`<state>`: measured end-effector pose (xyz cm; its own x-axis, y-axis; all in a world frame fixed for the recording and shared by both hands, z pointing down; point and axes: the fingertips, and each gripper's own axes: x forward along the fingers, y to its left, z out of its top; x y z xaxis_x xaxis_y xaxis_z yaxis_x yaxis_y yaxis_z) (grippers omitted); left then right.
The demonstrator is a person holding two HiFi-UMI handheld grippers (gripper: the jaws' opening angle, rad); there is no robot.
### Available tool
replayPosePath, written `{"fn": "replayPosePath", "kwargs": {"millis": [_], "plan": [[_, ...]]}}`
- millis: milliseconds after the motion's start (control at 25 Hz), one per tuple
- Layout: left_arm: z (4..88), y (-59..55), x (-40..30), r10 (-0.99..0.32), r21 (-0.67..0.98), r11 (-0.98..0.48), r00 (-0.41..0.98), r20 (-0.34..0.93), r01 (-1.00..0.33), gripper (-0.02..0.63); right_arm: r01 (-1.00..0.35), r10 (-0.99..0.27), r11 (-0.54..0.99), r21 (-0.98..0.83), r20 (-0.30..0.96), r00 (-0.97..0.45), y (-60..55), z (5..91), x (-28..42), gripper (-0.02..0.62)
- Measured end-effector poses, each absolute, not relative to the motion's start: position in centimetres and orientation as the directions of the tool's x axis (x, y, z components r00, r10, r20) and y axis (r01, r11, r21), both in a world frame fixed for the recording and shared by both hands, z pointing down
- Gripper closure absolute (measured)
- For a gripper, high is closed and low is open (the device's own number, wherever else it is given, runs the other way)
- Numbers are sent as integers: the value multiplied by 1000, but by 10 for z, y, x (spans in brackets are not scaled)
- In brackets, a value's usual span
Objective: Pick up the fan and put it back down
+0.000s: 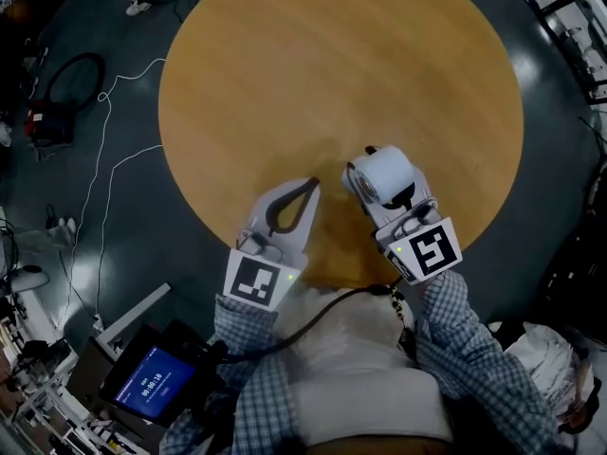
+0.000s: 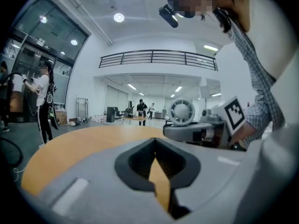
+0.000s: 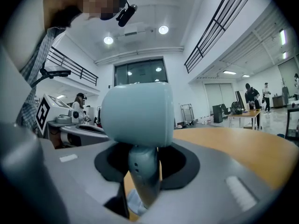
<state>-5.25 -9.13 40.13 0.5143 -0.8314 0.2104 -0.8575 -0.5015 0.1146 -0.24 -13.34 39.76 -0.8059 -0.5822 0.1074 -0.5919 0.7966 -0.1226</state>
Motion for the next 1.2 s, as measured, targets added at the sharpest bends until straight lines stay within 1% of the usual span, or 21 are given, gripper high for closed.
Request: {"fn": "replayPosePath", "kwargs": {"millis": [440, 880, 1000, 1040, 1120, 1200], "plan": [[450, -101, -68, -842, 145, -451, 473, 258, -881, 606, -556, -536, 816, -158, 154, -830, -141, 463, -13, 456], [450, -98, -72, -843, 139, -450, 471, 261, -882, 607, -565, -540, 813, -138, 179, -822, -134, 471, -18, 456], [451, -97, -71, -838, 138, -455, 475, 268, -880, 606, -571, -530, 808, -142, 247, -811, -127, 486, -11, 456], [451, -97, -71, -838, 139, -454, 475, 268, -880, 606, -573, -532, 807, -143, 243, -811, -127, 486, -10, 456], [451, -97, -71, -839, 141, -453, 475, 267, -880, 607, -572, -543, 807, -149, 193, -817, -130, 478, -13, 454], [451, -96, -71, -837, 139, -456, 477, 268, -879, 606, -573, -546, 803, -165, 183, -817, -131, 476, -13, 454]]}}
